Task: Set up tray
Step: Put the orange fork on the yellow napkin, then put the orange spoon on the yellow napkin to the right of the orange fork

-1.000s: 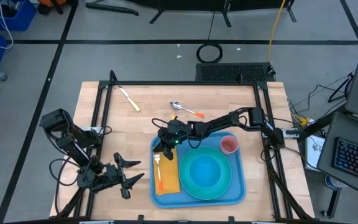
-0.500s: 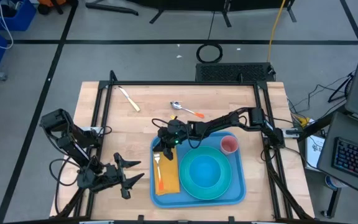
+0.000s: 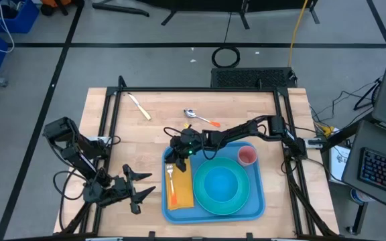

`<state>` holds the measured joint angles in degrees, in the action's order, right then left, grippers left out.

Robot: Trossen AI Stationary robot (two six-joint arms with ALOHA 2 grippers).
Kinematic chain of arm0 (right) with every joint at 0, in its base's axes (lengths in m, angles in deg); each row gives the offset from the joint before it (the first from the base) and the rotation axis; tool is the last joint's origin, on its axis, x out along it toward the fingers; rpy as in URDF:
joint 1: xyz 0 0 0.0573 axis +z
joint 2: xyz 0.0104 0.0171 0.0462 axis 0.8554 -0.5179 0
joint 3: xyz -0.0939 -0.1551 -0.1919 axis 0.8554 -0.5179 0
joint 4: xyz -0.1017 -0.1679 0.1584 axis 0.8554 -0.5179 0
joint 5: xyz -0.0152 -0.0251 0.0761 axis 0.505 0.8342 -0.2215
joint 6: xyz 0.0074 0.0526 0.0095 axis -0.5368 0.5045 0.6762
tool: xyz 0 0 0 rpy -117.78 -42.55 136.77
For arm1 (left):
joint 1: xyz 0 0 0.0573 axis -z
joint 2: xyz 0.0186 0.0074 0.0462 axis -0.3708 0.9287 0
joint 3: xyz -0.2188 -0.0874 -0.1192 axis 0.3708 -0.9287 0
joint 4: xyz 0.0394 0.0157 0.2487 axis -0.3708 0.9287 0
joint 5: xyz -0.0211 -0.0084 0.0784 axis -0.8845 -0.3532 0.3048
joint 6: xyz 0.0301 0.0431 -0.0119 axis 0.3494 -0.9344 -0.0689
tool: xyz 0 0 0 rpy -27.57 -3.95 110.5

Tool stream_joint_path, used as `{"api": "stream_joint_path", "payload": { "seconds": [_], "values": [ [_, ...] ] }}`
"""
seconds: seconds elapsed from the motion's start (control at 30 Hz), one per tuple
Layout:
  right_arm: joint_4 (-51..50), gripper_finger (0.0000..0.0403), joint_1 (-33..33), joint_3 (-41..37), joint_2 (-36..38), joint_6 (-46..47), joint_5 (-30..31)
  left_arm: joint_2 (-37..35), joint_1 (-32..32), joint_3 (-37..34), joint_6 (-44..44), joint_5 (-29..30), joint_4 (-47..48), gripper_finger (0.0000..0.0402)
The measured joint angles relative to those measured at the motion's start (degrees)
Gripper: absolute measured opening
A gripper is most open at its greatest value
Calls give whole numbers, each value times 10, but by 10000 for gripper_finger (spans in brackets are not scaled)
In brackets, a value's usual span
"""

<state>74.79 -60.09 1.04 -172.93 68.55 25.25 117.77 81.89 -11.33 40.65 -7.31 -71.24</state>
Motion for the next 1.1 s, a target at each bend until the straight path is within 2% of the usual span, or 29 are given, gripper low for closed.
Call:
{"api": "stream_joint_path", "payload": {
  "seconds": [0.27,0.4,0.63,0.93,1.1],
  "values": [
    [0,106,0,0,0,-4,3,0,0,0,0,0,0,250],
    [3,110,5,0,0,-28,32,0,0,0,0,0,0,250],
    [24,112,11,0,0,-45,28,0,0,0,0,0,0,250],
    [82,112,22,0,3,-45,26,0,0,0,4,1,4,250],
    [109,112,32,0,3,-45,26,0,0,0,10,24,4,250]
  ]
}}
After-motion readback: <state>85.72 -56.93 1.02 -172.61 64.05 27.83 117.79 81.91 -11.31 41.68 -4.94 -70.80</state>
